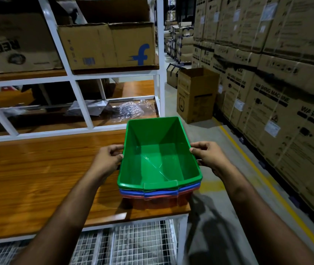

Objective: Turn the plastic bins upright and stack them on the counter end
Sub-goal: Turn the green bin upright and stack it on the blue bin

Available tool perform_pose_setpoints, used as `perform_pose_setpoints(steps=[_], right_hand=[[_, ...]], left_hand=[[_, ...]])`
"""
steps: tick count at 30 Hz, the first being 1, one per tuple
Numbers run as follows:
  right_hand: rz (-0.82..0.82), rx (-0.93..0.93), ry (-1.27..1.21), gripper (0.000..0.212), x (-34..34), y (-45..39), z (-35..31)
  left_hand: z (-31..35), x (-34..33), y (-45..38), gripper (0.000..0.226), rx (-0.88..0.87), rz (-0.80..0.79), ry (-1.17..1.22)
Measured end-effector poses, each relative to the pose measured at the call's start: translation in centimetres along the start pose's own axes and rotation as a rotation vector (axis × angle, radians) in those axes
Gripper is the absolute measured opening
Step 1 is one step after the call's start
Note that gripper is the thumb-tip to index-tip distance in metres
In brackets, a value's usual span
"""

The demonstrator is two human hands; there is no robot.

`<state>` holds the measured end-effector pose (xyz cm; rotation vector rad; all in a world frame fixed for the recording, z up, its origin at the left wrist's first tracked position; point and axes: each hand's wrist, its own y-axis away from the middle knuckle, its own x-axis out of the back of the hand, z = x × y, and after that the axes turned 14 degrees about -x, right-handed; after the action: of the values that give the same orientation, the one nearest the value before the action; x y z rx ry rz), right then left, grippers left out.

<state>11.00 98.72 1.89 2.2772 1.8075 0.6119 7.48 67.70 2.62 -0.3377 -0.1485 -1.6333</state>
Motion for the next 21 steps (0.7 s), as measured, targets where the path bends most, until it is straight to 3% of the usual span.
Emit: perform_pose_setpoints(steps=[5,11,18,21], right_hand=[[0.108,0.091,0.183,0.034,0.0,0.7,-0.1],[0.292,0.422,0.803,0.047,-1.8,4.1,-0.9],[0.234,0.675,0.998,0.051,-8.5,8.2,-2.4],[0.178,0.735,1.052,0.054,-13.2,9.7,-2.7]], left_hand=[[0.2,0.2,1.2,0.040,-0.095,-0.019,-0.158],[1.6,0.9,4.2,0.036,-0.289,-0.097,-0.428],[1.7,5.5,9.4,0.042,-0.420,-0.165,-0.583],[0.9,9.0,11.5,0.048,-0.390,-0.080,-0.596]])
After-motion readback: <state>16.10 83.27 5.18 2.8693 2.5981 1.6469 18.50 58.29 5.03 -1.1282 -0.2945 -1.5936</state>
